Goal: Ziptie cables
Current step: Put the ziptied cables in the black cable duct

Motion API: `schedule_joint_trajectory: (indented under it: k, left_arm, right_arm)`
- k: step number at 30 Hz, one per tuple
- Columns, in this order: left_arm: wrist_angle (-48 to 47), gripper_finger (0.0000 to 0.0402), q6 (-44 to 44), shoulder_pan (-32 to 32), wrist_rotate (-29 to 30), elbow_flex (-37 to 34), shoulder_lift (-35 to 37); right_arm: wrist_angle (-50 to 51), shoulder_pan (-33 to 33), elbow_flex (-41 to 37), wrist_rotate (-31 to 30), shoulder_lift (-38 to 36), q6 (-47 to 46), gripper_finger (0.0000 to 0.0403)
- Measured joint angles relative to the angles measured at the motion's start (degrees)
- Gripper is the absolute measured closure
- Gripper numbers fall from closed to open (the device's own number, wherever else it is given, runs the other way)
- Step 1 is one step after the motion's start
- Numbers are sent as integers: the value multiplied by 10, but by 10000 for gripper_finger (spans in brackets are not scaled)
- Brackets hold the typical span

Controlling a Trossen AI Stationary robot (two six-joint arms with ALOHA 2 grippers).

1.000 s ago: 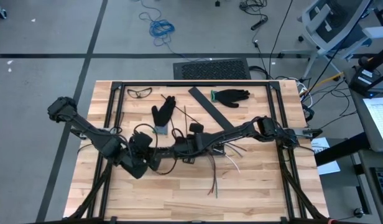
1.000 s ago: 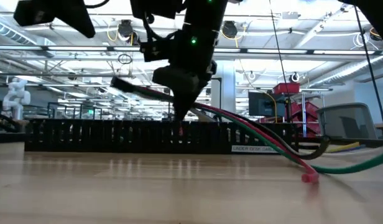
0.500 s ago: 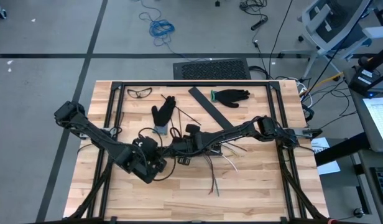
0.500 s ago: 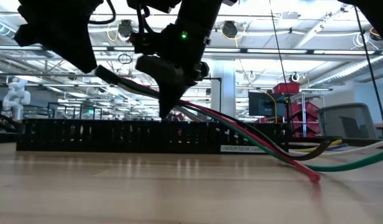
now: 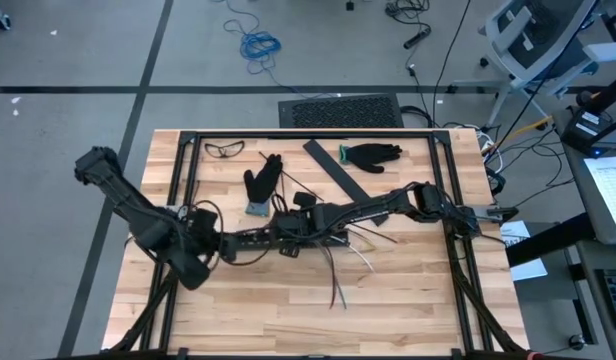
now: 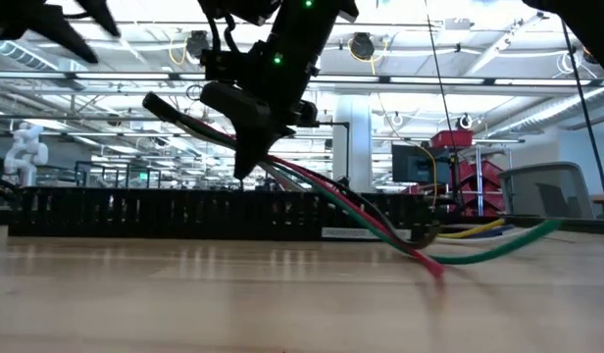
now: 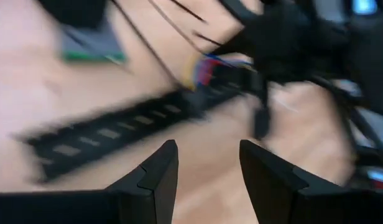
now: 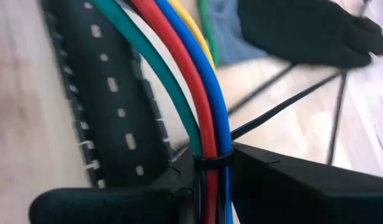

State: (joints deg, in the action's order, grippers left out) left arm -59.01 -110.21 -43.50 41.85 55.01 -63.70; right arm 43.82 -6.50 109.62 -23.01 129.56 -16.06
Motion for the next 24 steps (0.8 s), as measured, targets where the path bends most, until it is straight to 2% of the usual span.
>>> schedule_joint_trajectory:
  k: [4,6,10,14,18,22,24]
  left_arm:
    - [180,235,36,-10,6,-77,21]
    - [212,235,37,-10,6,-104,22]
    - [166,235,-19,7,14,-126,19]
    - [103,235,-5,26,18,-126,20]
    - [93,235,14,55,16,-128,19]
    - [72,235,72,71,-66,-135,15]
    - [38,235,57,71,-83,-142,11]
  right_arm:
    - [-18,1,0,13,0,25,348]
    - [-22,1,0,16,0,33,348]
    - [-26,1,0,25,0,39,348]
    - [-33,-1,0,39,0,44,348]
    - [-43,-2,0,40,0,50,348]
    - [-51,-2,-1,40,1,49,348]
    - [-55,-2,-1,39,0,50,348]
